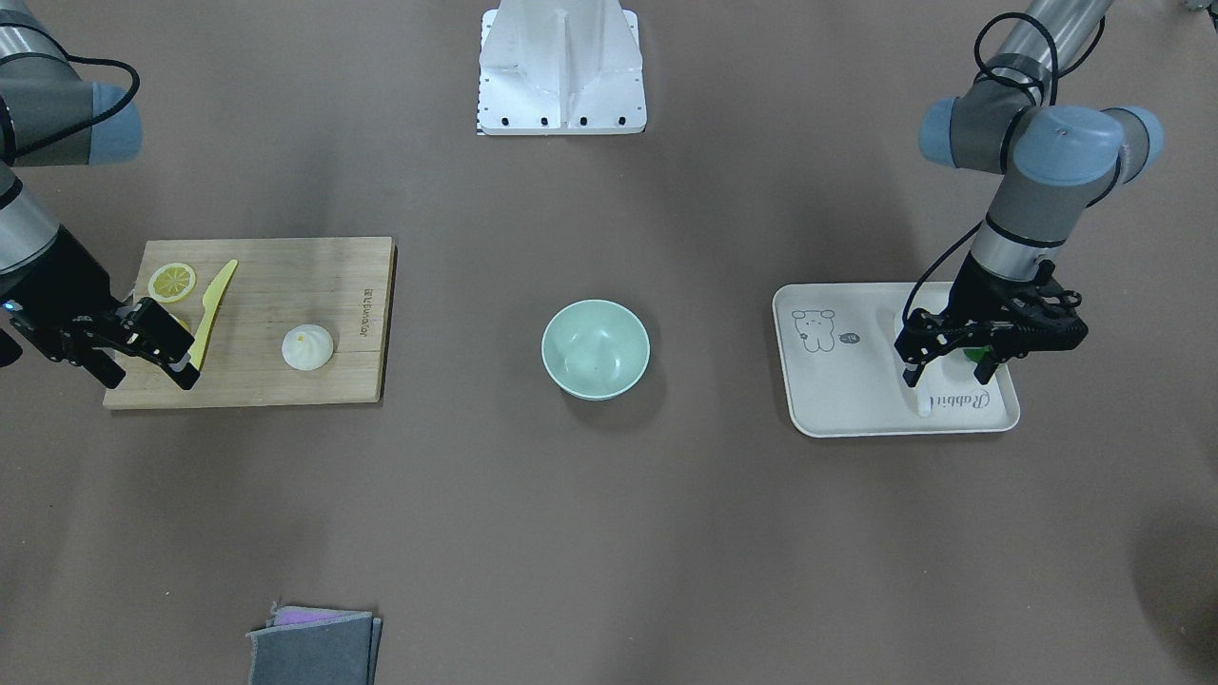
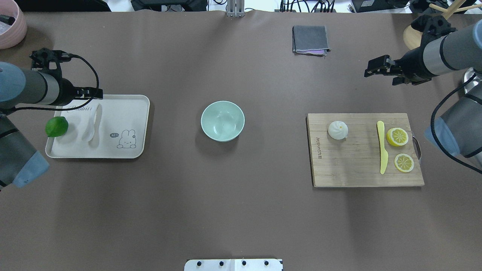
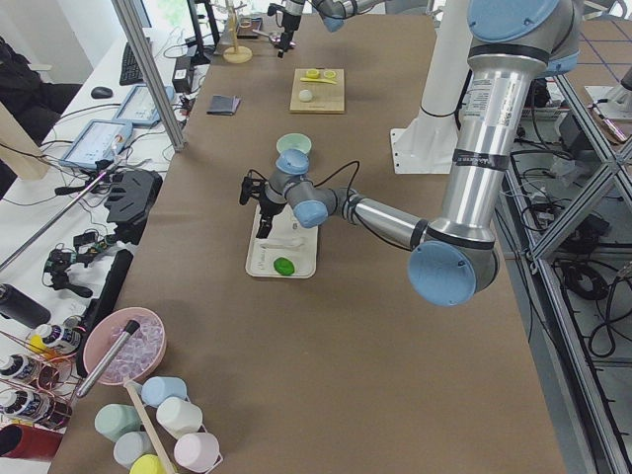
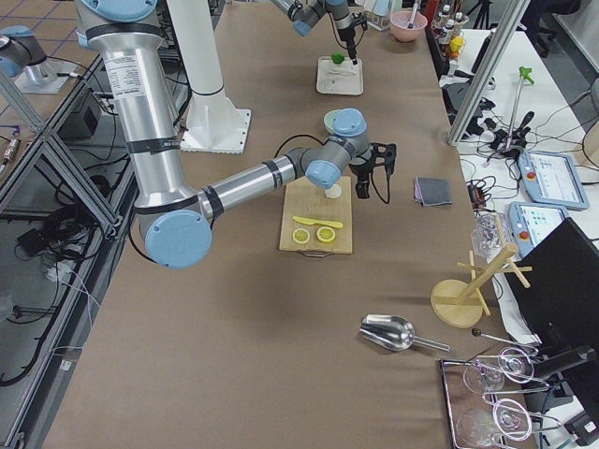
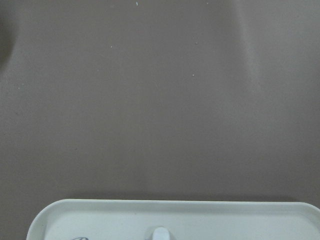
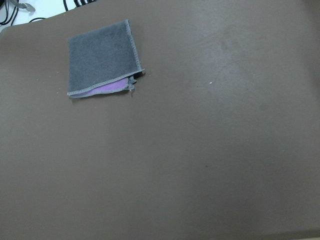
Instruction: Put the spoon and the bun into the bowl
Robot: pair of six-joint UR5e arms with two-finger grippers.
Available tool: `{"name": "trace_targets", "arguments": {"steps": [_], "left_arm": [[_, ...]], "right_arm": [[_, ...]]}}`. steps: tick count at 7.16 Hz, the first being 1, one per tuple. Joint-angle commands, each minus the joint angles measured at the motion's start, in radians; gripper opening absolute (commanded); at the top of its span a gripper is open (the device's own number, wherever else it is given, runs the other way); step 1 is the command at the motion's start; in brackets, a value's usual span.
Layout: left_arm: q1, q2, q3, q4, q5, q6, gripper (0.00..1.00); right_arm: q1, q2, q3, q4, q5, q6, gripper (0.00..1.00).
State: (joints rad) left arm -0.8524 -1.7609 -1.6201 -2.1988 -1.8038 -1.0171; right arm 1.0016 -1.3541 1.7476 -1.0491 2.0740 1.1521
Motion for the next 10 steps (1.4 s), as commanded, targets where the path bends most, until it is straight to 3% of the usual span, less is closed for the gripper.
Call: {"name": "trace_targets", "arguments": {"steps": [1,3,4,5,10], "left_arm": [[0.042,-0.005,0.058,-0.031,0.003,-0.008,0.98],[0.052,-0.003,0.165,-0.190,0.003,0.002,0.98],[0.052,0.000,0.154,-0.196,0.000,0.002,0.86],[0.050,0.009,0.126,-0.187,-0.008,0.002,0.56],[0.049,0.023,0.100,-0.168,-0.035,0.009,0.53]], "right_arm": [[-0.032,0.013,0.006,-0.006,-0.020,0.023,1.00],[-0.032,0.015,0.007,-0.006,-0.020,0.023,1.00],[-0.032,0.015,0.007,-0.006,-0.020,0.023,1.00],[-0.032,0.015,0.012,-0.006,-0.018,0.023,1.00],[-0.032,0.012,0.021,-0.009,-0.018,0.032,1.00]]}}
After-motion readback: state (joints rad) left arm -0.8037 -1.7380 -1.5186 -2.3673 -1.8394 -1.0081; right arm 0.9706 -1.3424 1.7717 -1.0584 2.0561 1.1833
